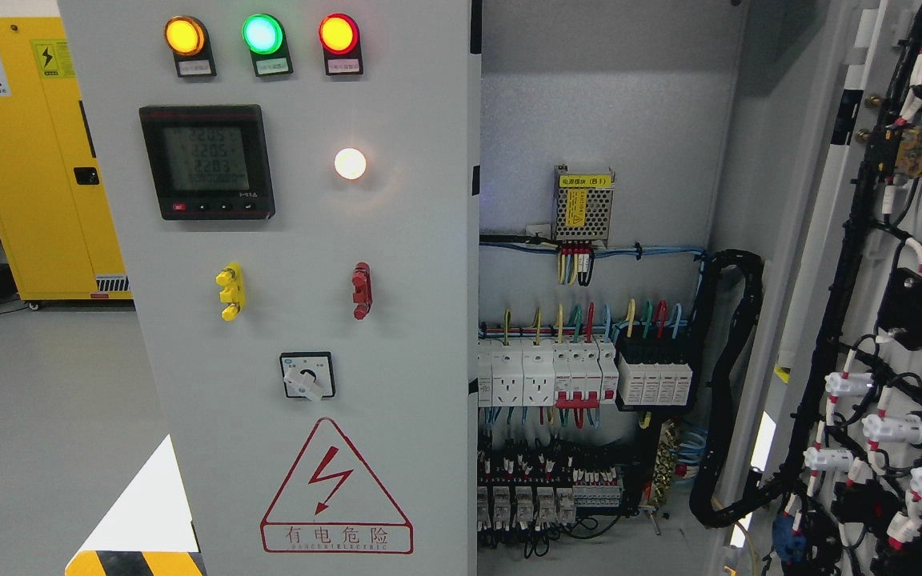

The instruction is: Open door with both hands

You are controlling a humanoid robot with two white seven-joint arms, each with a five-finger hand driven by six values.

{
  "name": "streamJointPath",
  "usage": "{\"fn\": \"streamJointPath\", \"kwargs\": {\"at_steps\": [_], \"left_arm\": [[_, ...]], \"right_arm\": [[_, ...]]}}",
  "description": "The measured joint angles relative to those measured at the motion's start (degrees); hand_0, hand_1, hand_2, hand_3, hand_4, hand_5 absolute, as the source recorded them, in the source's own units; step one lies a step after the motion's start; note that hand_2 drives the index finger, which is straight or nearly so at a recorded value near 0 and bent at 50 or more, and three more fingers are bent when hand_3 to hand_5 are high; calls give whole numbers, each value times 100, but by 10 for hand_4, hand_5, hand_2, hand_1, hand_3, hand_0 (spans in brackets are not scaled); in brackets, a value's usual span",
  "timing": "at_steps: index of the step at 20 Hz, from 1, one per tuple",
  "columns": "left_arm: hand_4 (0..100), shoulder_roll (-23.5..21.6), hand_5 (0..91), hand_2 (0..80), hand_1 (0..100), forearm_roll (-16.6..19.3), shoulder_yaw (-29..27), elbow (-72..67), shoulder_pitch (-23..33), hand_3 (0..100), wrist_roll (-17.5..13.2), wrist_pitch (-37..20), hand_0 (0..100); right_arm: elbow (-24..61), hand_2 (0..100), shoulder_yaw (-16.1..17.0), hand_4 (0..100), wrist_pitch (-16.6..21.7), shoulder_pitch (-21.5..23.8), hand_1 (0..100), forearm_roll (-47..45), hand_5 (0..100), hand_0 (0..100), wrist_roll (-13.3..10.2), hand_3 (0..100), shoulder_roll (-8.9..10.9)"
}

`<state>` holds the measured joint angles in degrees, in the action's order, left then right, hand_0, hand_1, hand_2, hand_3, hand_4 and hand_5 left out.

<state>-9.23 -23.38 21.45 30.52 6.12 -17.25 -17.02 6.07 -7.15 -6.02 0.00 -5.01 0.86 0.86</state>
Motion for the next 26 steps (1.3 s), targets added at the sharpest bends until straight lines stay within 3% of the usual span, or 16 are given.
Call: {"fn": "streamJointPath", "kwargs": {"at_steps": [16, 21, 26], "left_arm": [[0, 249, 0, 0, 556, 26, -592, -2102, 119, 0, -156, 200, 120], [0, 291, 0, 0, 556, 9, -661, -2339, 107, 0, 459, 600, 120], [0, 320, 0, 0, 556, 3, -706, -2468, 92, 0, 639, 687, 120]], "right_arm": [[40, 40, 40, 0, 65, 260, 500, -50, 0, 0, 76, 0, -65], [52, 40, 47, 0, 65, 311, 500, -59, 0, 0, 77, 0, -72], [562, 40, 40, 0, 226, 470, 500, -50, 0, 0, 77, 0, -77]]}}
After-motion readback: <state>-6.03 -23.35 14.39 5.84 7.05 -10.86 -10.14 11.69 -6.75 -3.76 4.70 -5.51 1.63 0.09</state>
